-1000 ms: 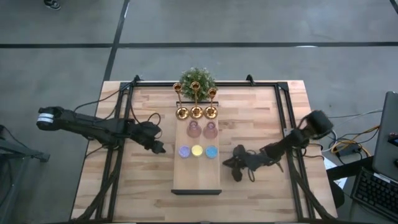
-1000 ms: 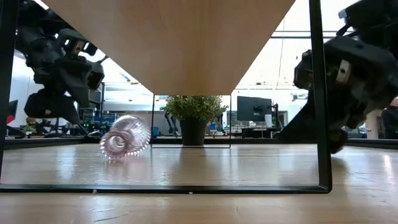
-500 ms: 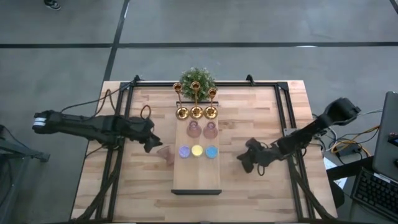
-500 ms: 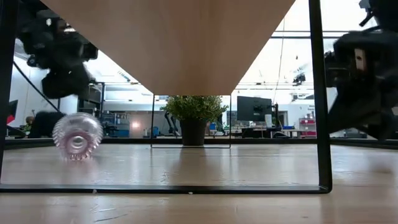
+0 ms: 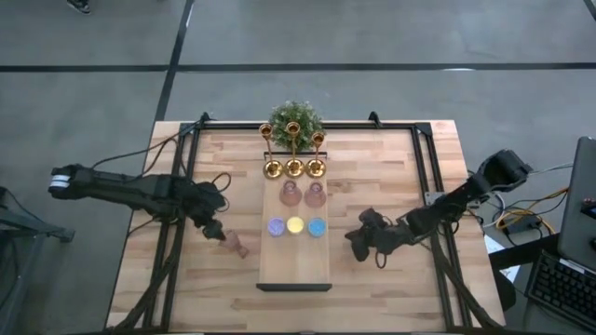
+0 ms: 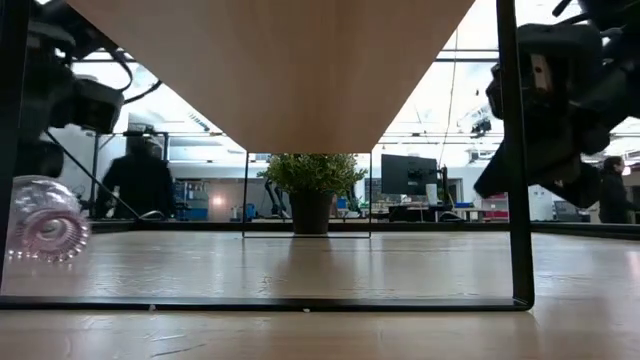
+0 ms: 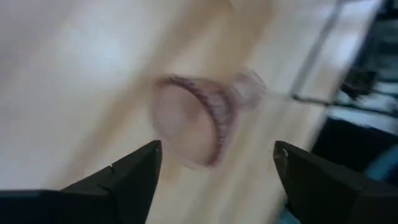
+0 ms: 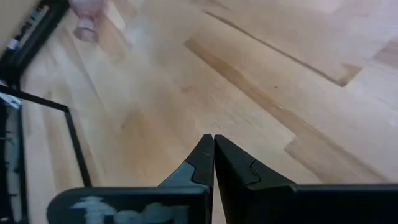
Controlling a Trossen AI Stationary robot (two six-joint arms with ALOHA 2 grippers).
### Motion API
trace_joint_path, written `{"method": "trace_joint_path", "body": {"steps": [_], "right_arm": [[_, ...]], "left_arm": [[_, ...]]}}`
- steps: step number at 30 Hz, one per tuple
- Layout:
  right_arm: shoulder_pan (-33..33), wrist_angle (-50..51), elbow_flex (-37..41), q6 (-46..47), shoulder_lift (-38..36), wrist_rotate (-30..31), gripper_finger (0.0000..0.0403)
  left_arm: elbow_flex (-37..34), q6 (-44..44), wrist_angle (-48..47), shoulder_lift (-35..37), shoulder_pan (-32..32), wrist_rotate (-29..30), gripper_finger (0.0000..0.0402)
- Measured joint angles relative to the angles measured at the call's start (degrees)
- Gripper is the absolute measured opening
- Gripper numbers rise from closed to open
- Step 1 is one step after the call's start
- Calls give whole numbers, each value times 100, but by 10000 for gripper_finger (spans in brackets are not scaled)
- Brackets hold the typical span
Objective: Pick & Place candle stick holders
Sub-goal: Put the pink glass candle holder on the shelf aligned with the pink glass candle holders
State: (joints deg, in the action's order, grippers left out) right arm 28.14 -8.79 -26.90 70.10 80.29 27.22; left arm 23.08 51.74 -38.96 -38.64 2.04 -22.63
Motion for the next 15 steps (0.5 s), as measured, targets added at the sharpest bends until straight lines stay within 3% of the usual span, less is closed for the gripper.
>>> {"method": "trace_joint_path", "body": {"steps": [4,9,12,15], "right_arm": [[-2,4,-301,-2,531,-5,8],[-2,4,-643,-20,1123,-201,8],[-2,5,-792,-45,1388,-456,8],[-2,3,-893,-125,1528,-695,8]], "left_arm": [[-251,411,403,-4,214,-151,327],[-643,1200,1503,-61,547,-67,316],[-800,1406,1768,-89,779,-28,290],[-933,1619,1730,-118,1032,6,239]]}}
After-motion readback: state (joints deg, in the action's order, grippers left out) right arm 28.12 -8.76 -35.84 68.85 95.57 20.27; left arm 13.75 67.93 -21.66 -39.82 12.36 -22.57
